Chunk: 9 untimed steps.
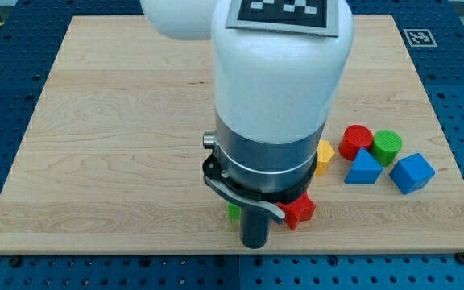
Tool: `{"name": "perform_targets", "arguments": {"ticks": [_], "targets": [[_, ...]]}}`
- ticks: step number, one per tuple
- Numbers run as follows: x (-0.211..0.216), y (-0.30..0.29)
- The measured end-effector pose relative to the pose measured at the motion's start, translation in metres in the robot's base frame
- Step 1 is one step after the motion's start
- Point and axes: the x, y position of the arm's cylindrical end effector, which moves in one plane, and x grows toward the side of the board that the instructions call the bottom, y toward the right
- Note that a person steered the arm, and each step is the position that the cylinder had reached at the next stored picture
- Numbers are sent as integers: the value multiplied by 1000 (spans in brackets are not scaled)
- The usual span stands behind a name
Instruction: Push the green star to the center
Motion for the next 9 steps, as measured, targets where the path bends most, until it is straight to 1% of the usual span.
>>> {"name": "perform_targets", "arguments": {"ticks": [1, 5, 8, 9], "targets": [[-18, -11], [-134, -14], [-135, -8], [-149, 8]]}}
